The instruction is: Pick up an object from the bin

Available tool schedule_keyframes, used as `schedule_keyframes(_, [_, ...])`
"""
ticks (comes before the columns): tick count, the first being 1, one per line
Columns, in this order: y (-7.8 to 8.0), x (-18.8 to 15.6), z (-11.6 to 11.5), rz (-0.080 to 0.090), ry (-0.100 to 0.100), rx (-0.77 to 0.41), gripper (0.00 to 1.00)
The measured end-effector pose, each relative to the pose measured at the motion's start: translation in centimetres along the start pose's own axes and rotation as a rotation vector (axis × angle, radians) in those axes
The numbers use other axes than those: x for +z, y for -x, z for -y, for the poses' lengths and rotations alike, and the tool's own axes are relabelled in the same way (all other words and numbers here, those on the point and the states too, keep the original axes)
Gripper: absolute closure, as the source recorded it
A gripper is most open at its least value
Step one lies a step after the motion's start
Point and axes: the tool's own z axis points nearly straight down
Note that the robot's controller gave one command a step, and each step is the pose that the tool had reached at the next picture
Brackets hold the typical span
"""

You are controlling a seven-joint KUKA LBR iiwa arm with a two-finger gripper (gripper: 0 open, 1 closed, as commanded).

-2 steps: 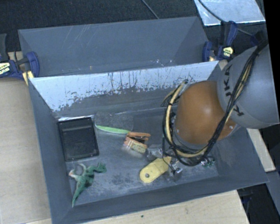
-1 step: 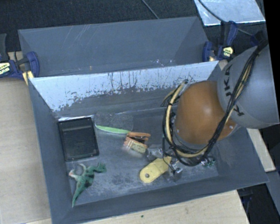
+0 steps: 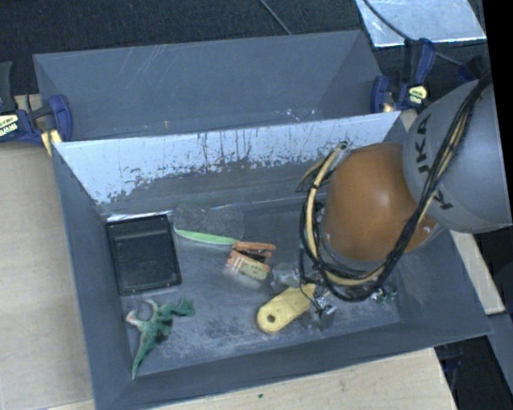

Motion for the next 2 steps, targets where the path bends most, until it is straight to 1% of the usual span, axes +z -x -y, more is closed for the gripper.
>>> schedule_keyframes(1, [-0.2,-2.3,-0.1,-0.009,0.004,0.001,1.00])
schedule_keyframes(2, [0.1,-5.7,0.0,0.000,0.000,0.003,1.00])
